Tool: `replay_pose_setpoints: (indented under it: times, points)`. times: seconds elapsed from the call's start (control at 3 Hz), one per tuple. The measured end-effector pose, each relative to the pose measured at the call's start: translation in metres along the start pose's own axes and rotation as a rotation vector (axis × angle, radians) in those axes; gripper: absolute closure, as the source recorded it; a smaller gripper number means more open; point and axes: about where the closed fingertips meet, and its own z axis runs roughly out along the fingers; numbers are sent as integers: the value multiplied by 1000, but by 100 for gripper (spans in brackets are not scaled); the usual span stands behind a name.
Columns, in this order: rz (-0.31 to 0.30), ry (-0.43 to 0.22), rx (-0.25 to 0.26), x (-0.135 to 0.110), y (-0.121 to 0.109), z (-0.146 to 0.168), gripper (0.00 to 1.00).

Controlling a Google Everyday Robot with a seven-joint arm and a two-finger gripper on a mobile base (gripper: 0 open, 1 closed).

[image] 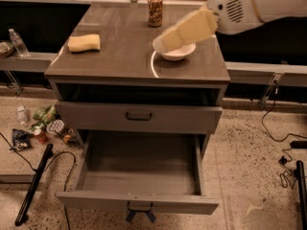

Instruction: Place sponge into middle drawer

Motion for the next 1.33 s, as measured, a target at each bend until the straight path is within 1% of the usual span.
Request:
replay_pose_setpoints:
  times: [0.33,0.67,1.0,1.33]
  points:
    - [101,-62,86,-34,10,52,0]
    - [129,-97,111,-42,2,46,0]
    - [160,-75,14,-18,31,84,0]
    - [185,-122,3,-4,31,174,0]
